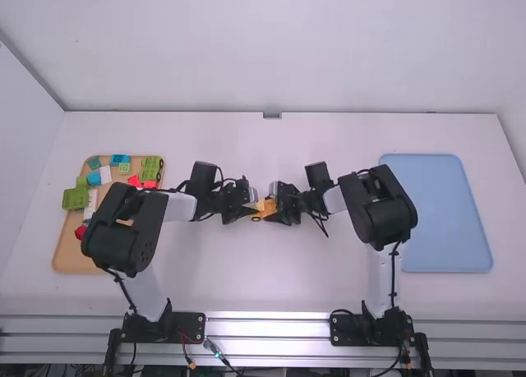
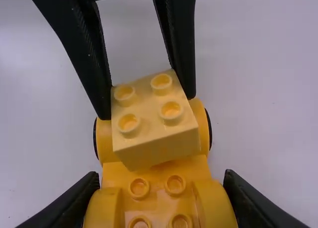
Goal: Assemble lego blocks to make yellow taxi
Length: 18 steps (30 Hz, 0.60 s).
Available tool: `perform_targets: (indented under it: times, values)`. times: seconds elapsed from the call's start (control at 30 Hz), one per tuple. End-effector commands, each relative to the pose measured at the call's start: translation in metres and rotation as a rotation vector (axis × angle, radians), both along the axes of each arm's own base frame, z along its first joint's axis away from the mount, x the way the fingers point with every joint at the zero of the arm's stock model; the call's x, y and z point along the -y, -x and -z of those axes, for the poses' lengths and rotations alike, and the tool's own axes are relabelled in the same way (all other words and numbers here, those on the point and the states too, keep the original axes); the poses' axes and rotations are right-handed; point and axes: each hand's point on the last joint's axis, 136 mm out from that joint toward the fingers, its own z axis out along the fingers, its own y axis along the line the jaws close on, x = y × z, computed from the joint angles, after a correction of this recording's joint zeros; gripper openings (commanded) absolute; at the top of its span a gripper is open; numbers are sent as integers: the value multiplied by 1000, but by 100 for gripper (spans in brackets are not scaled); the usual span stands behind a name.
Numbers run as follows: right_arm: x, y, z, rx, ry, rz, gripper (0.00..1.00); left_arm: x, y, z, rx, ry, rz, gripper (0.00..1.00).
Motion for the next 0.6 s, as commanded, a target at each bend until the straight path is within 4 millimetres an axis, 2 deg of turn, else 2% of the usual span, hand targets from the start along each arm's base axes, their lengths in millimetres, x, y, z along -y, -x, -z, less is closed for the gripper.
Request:
perform_targets:
  times: [0.0,0.07,0.1,0.23,0.5,0.57]
  values:
    - [2,0,10,-24,42,23,55,-7,1,10,-40,-39,-30,27]
    - [2,0,10,-23,44,24,55,-7,2,9,-46,-51,-9,25]
    - [3,-1,11,-22,48,29,55,-7,3,8,-56,-68,14,20]
    - [2,0,11,-22,48,26,56,-7,4,4,-77,-91,49,18]
    - [3,-1,11,-22,48,29,56,-8,15,5,-102,-111,99,24]
    - [3,-1,11,-22,48,29,56,-8,17,7,-112,-108,93,33]
